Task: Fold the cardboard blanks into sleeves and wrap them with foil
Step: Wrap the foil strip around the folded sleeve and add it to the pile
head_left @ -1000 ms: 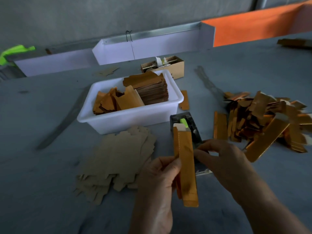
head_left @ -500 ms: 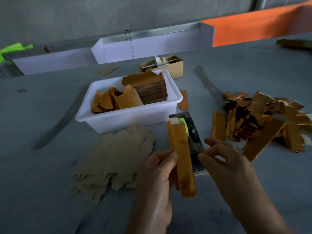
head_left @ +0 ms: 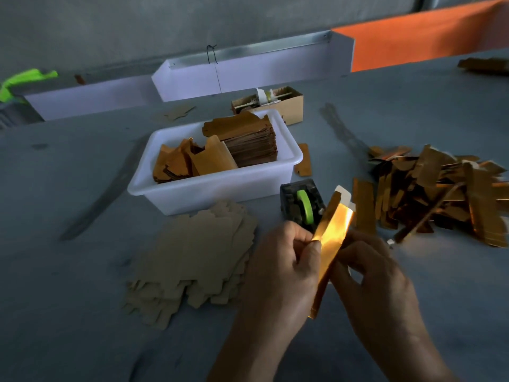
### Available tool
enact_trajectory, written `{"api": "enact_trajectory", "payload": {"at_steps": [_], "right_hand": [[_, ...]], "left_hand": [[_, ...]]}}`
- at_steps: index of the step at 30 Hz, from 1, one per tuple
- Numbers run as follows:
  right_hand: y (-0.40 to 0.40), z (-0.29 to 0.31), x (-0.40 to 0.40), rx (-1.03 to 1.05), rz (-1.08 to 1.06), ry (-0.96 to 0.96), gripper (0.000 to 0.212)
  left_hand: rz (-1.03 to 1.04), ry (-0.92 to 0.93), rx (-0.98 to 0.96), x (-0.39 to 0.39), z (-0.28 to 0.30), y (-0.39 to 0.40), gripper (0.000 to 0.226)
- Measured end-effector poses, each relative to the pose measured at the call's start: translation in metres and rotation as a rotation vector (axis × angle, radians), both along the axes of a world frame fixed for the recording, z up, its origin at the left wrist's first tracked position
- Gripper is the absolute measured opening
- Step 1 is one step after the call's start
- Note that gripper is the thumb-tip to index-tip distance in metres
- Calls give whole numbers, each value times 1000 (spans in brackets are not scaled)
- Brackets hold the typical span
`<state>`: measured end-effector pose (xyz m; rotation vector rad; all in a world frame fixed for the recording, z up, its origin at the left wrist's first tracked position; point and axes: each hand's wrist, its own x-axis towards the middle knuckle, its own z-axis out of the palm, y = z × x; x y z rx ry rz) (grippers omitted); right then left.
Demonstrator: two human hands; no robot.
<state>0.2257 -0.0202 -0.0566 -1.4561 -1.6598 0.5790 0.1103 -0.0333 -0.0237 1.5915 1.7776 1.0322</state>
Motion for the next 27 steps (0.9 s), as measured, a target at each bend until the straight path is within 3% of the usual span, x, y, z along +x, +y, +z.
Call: {"api": "enact_trajectory", "payload": {"at_steps": [4, 9, 12, 14, 17, 24, 27], "right_hand": [[3, 1, 4, -2, 30, -26, 19], [4, 14, 27, -56, 56, 114, 15], [4, 35, 35, -165, 117, 318, 1], [3, 48, 34, -228, 265, 426, 20], [4, 56, 27, -246, 412, 428, 23], [6, 52, 20, -218, 413, 229, 17], [6, 52, 19, -223, 358, 211, 31]], "left_hand": [[15, -26, -52, 0, 1, 0, 10], [101, -465, -159, -2, 1, 2, 8], [115, -590, -146, -1, 4, -1, 11], [113, -603, -117, -1, 4, -3, 12], [97, -594, -75, 0, 7, -7, 13], [40, -562, -41, -1, 12, -18, 8], [20, -568, -44, -2, 13, -19, 8]]}}
